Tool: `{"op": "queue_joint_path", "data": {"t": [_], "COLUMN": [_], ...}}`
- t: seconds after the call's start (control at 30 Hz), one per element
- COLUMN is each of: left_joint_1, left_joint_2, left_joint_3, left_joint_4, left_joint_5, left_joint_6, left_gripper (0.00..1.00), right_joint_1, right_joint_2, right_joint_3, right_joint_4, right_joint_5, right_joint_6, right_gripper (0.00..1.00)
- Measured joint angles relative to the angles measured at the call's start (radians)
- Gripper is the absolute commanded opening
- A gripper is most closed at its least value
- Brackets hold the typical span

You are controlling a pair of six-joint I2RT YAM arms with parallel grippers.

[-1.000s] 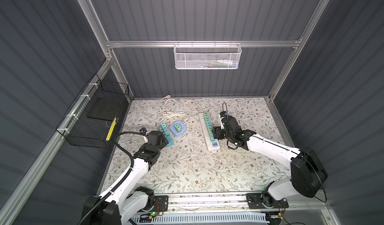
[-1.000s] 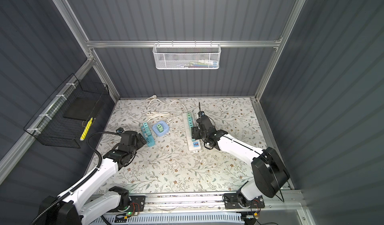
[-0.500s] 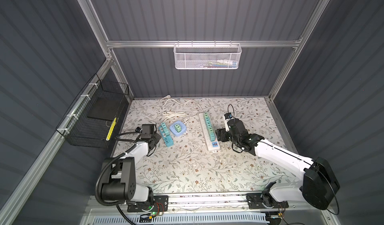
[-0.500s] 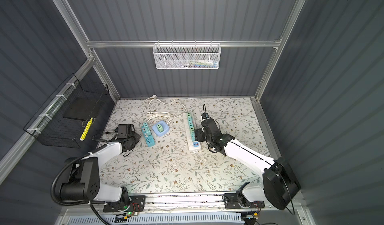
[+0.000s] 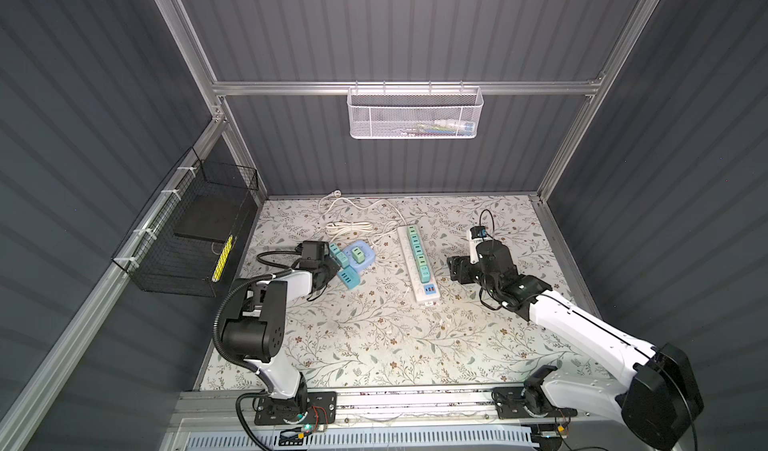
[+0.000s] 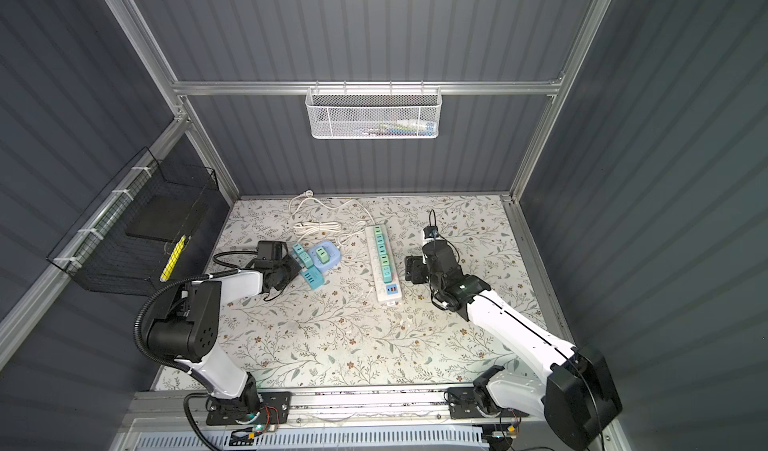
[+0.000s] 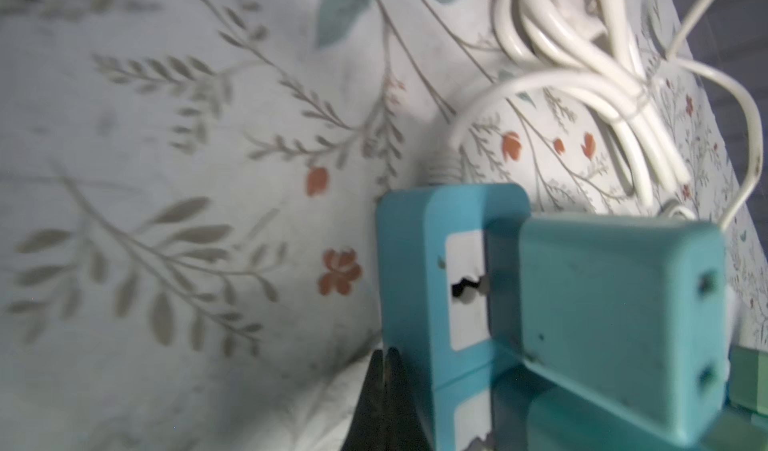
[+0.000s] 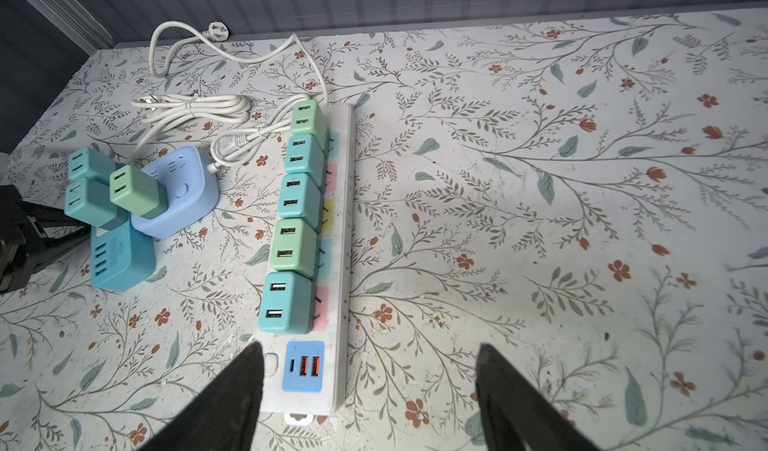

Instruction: Insert the plug

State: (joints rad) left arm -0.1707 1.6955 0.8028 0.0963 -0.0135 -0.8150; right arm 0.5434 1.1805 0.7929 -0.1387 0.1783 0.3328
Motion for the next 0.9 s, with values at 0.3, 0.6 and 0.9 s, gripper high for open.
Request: {"op": "queue_joint_path", "data": {"t": [0.3, 0.6, 0.9], "left_joint_1": [-0.104, -0.108, -0.108], "left_joint_2": [0.004, -0.33, -0.555], "left_joint_3": [0.029, 0.018, 0.102], "left_joint_4": [0.03, -0.138, -0.249], "left_joint_5": [0.015, -0.107, -0.234], "left_joint_6": [0.039, 0.171, 0.335], "left_gripper": [0.0, 0.92, 1.0], "right_joint_1": [-0.029, -0.063, -0.065], "right_joint_2": [-0.025, -0.09, -0.079], "right_joint_3": [-0.002, 0.0, -0.001], "right_joint_4": [-0.011, -0.02, 0.083], "right_joint_5": [0.004, 0.014, 0.037], "right_joint_6": [0.0, -0.007, -0.046], "right_gripper": [0.81, 0.99, 0.99]}}
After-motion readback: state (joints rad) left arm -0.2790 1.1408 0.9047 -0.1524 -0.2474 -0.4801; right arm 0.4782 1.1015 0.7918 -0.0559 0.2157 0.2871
